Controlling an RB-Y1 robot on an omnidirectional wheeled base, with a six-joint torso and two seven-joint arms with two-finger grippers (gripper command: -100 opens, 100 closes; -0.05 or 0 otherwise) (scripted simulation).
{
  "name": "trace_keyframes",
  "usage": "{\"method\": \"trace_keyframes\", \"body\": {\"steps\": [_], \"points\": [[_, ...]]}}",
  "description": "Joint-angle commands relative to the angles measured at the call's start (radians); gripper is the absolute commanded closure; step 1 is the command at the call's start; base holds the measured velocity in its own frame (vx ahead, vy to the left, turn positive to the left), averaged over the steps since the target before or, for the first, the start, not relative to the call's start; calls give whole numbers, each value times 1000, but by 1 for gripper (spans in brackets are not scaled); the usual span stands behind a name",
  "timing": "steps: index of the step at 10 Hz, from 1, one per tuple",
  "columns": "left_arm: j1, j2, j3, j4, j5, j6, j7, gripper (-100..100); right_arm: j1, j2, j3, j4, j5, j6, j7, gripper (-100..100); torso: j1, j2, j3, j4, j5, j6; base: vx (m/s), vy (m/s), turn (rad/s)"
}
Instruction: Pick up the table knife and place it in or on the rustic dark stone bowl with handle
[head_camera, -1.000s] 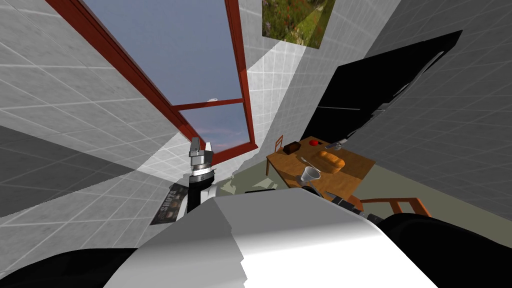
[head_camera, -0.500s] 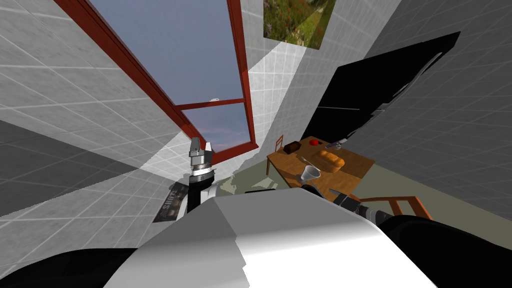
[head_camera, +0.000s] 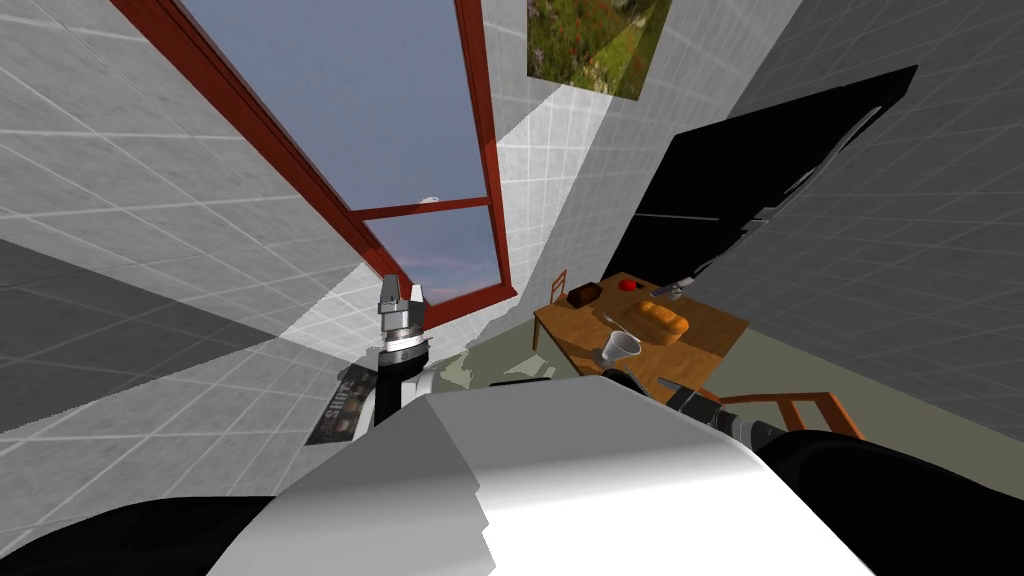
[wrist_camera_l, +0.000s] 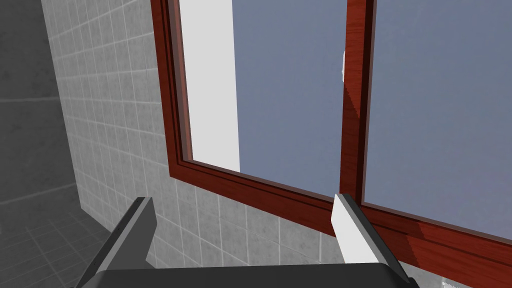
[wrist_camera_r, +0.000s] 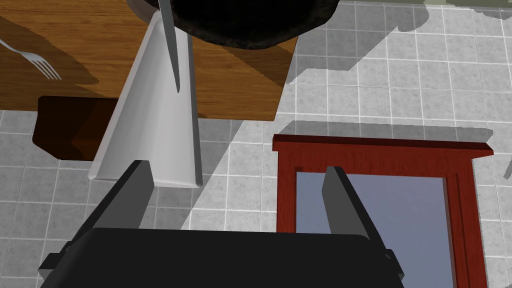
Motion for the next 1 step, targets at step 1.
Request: {"method": "trace_keyframes", "body": {"steps": [1], "points": [[0, 0, 0, 0, 0, 0, 0, 0, 0, 0, 0, 0, 0, 0, 0, 0, 0, 0, 0, 0, 0, 0, 0, 0, 0]]}}
